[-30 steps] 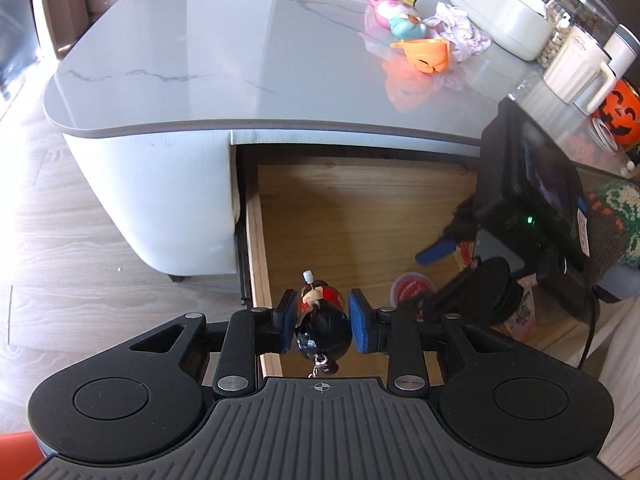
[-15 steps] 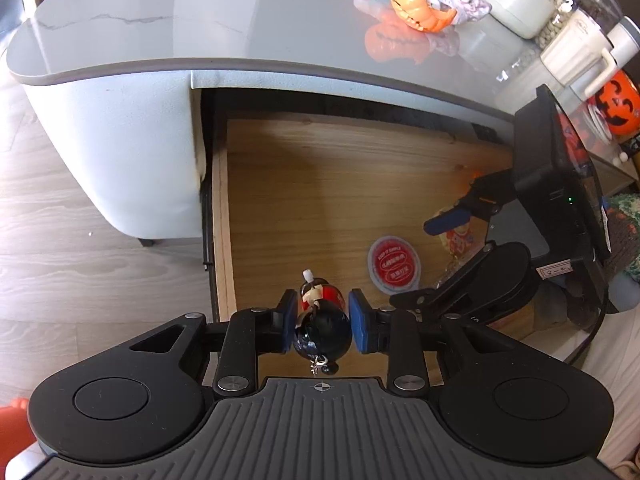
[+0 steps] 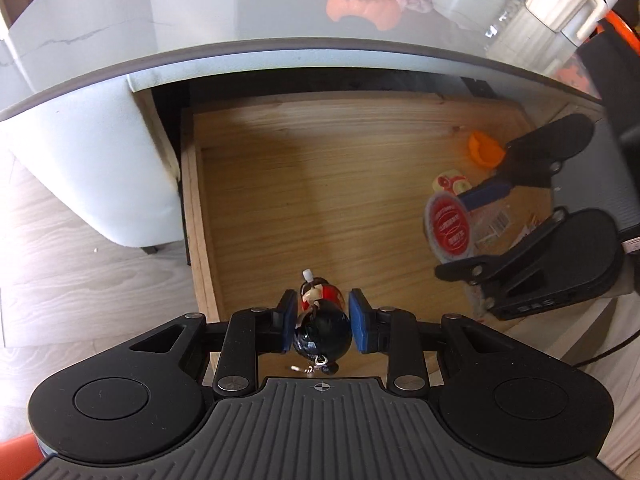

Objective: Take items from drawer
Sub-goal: 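Lift the black-and-red figure with left tool while right tool grasps the red round sign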

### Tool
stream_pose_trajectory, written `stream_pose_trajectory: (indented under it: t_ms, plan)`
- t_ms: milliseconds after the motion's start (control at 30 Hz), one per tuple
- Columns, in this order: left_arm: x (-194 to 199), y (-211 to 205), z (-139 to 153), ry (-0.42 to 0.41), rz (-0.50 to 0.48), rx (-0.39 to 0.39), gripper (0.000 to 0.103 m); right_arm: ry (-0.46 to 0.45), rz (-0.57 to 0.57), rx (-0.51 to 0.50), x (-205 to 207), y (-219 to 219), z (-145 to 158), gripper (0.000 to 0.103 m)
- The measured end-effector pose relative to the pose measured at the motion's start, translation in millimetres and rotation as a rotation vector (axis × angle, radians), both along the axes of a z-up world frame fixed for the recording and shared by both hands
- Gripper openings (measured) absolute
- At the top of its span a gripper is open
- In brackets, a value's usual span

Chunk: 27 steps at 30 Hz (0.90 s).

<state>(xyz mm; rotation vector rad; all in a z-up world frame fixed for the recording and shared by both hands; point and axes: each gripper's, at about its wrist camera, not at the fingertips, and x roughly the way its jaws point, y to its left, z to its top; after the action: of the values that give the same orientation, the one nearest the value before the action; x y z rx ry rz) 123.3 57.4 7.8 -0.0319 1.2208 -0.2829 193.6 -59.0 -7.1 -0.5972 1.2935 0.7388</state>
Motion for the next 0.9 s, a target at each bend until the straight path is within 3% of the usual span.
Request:
stream_pose_trajectory:
  t_ms: [133,233,267,367,400,467,533,667,800,900]
  plan:
    - [-1.8,-5.9,11.5,-0.041,-0.037,-0.058,0.031,-0.056,-0.101,0.116,-8.0,-41.8,46.6,0.061]
    - [0.7,-8.8,50.4,-0.156,-0.039,-0.203,0.031,-0.118,-0.183,0.218,-14.4,-79.4,82.8,0.061]
    - [6.5,-11.6,69.0,-0.203,-0.025,-0.251,0.031,-0.145,-0.213,0.255,-36.3,-94.7,90.7,0.061]
    - [30.9,-27.3,114.5,-0.333,-0.015,-0.318,0.031,-0.222,-0.298,0.335,-44.6,-130.1,114.6,0.061]
    - [42.5,-35.5,128.9,-0.379,-0.015,-0.324,0.031,-0.24,-0.326,0.365,-40.7,-146.6,109.8,0.061]
    - [65.7,-51.1,147.0,-0.419,0.001,-0.328,0.031,-0.26,-0.381,0.424,-39.9,-164.1,115.9,0.061]
    - [98.7,-70.7,151.7,-0.407,0.043,-0.314,0.031,-0.263,-0.432,0.467,-31.4,-173.3,112.6,0.061]
    - [154.2,-95.4,122.3,-0.394,0.121,-0.178,0.032,-0.262,-0.49,0.497,-25.2,-197.8,106.0,0.061]
    - [166.1,-99.9,89.5,-0.418,0.17,-0.113,0.03,-0.293,-0.496,0.506,-29.1,-207.4,99.7,0.061]
    - [155.7,-98.4,96.6,-0.504,0.166,-0.107,0.03,-0.31,-0.491,0.507,-22.9,-211.3,92.6,0.061]
